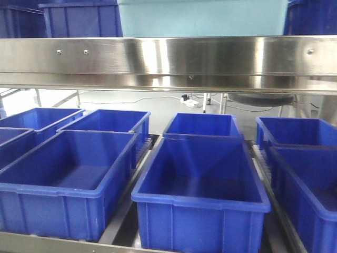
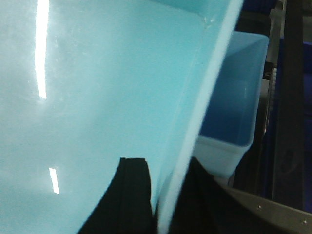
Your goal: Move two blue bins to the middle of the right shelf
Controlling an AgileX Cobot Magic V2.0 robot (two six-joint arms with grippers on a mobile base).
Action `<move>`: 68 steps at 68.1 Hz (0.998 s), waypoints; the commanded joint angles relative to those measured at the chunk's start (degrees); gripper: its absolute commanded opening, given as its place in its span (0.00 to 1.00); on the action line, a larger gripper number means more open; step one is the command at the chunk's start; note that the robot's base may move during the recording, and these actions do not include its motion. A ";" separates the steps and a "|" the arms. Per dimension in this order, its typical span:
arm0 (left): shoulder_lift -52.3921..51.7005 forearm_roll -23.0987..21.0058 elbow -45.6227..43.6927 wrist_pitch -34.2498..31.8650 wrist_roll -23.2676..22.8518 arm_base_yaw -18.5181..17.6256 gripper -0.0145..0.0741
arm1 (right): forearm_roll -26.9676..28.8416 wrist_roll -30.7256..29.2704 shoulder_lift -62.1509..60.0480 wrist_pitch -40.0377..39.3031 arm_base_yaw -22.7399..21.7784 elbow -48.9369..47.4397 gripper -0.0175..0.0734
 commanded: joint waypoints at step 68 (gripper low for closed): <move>-0.85 -3.54 -0.70 -4.13 -0.48 -0.72 0.04 | 1.03 -1.82 -0.18 -2.06 0.16 -0.45 0.02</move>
